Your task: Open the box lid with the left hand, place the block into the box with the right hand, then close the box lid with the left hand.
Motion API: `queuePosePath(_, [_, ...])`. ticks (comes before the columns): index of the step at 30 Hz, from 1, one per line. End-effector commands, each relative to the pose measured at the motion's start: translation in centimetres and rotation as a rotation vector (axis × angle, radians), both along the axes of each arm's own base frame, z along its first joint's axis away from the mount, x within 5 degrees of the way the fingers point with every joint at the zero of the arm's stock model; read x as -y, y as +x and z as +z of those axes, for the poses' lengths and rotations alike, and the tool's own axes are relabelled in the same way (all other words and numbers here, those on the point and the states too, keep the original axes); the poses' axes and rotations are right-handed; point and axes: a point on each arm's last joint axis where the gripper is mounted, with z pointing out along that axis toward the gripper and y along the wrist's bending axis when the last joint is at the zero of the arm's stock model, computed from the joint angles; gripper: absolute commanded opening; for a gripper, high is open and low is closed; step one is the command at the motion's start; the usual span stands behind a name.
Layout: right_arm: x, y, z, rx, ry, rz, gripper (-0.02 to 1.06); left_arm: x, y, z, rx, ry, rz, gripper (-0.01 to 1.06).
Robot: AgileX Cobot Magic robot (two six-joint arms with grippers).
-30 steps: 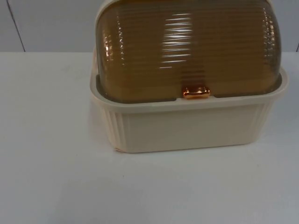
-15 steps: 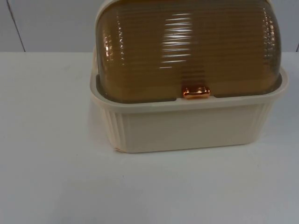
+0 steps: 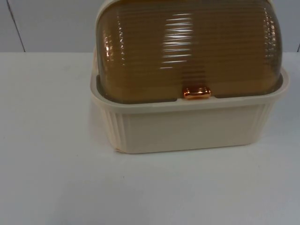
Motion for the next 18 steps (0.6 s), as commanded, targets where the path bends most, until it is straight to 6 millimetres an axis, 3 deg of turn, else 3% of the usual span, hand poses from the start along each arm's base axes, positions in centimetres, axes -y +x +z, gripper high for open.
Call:
queuePosePath(1, [0.02,0.10,-0.08,0.008,0.001,0.000,1.04,0.00,0.07,-0.05,0.011,0.002,-0.005,0.49])
queuePosePath(18, [0.02,0.11,-0.08,0.008,0.001,-0.015,1.04,0.00,0.07,-0.05,0.011,0.002,-0.005,0.49])
